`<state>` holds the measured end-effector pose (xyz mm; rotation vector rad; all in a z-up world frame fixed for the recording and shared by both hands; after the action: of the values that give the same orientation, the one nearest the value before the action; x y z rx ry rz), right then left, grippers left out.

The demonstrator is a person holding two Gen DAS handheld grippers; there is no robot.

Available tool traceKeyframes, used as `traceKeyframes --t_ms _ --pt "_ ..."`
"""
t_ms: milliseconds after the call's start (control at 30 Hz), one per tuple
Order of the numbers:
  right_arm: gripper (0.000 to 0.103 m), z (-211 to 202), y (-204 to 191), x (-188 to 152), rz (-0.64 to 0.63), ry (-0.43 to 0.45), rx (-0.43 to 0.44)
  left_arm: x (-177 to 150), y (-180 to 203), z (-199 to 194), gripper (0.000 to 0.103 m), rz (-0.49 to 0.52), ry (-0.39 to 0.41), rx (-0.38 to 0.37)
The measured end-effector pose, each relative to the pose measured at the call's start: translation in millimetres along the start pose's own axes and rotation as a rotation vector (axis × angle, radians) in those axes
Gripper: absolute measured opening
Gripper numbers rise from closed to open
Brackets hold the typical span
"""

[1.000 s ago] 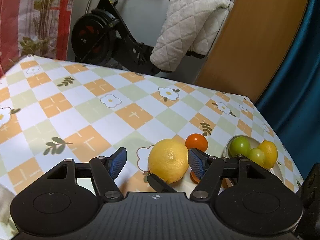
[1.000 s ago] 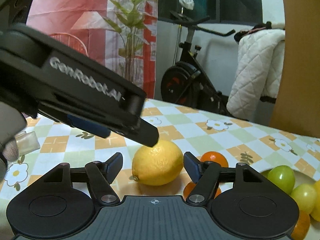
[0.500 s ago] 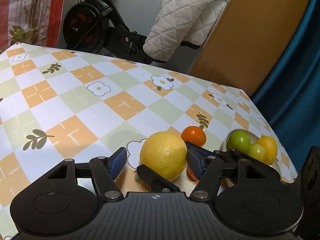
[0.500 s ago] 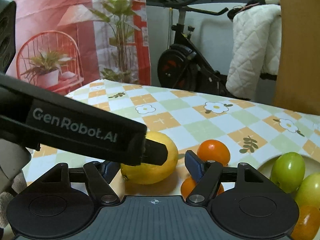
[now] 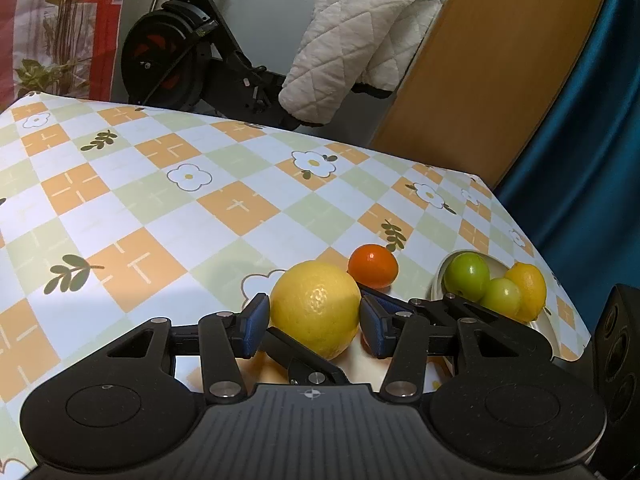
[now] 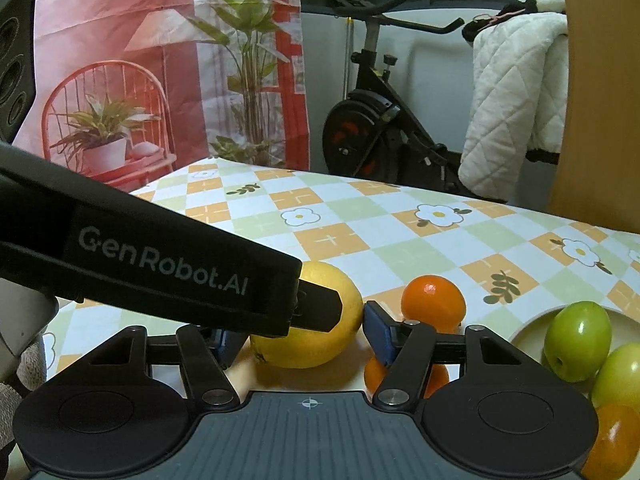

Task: Organize fruits
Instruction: 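Close the left tool on the large yellow lemon, then carry the lemon onto the plate and open the left tool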

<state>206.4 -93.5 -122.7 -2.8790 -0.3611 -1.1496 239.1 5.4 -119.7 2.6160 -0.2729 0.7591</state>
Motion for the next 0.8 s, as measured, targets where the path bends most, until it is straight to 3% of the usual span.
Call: traceKeyframes --t_ms 400,800 --pt "0.059 2.3 -3.7 0.8 -0.020 -0.015 -0.006 -2.3 -0.9 6.4 0.057 0.000 -0.004 0.016" --pt "0.057 -8.3 -7.8 -5.2 -0.032 0.032 0.035 -11.6 2.5 -10.0 0.055 0.007 0.036 0.040"
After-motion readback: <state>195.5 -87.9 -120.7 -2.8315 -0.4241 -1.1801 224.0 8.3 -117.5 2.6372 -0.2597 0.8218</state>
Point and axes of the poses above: each gripper's, at about its wrist camera, not at the fingertips, and z roughly the way its jaws point, y to its right, x to its top, the point moved 5 cm from there along z, roughly the way its jaws point, and after that the axes turned 13 degrees about -y, right-handed, at the moved point
